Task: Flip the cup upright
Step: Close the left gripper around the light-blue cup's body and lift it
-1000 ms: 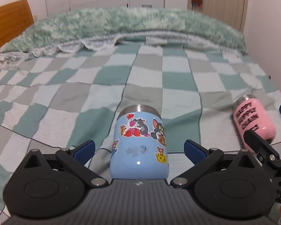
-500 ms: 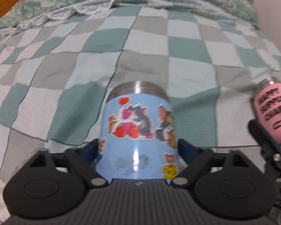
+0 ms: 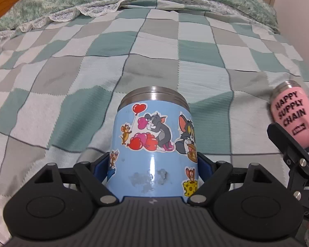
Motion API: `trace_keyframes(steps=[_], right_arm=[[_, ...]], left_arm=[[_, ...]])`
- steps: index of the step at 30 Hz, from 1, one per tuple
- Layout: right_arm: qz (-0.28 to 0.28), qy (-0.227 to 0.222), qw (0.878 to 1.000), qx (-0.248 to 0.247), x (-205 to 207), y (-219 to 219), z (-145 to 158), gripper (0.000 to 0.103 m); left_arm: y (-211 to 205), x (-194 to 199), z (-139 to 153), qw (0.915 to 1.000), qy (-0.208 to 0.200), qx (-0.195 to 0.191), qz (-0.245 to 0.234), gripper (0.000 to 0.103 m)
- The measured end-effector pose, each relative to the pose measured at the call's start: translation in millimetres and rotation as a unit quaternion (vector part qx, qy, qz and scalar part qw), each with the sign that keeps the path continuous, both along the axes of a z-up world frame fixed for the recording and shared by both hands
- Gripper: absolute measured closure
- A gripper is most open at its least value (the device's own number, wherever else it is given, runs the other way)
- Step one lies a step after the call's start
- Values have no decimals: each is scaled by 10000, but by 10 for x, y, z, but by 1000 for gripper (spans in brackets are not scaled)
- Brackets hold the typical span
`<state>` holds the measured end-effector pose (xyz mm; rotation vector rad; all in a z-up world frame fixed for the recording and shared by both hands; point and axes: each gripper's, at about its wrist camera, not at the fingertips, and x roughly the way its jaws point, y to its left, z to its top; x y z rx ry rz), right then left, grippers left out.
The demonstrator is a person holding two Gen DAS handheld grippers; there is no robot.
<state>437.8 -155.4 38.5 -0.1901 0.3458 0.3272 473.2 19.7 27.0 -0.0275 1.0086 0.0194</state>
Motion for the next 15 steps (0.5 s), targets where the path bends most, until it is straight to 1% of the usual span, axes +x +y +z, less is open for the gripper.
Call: trace_keyframes(steps=[3,6,9,15], right_arm=[[7,-15,10000,54,-105,-34,71,0],[36,-21,9999,98,-297,-77,170,0],[56,-57,9999,80,-550,-111,280,0],[95,-86,9999,25,-1235,-192,508,0]], left_arm=[[-37,-128,66,10000,-76,14,-57,19],[-57,-303,181,9998,-152,-37,-88,19],[-85,-572,353,9994,-316,-36,-123,19],[-130,-1265,639,9980,-576,-88,-233,19]])
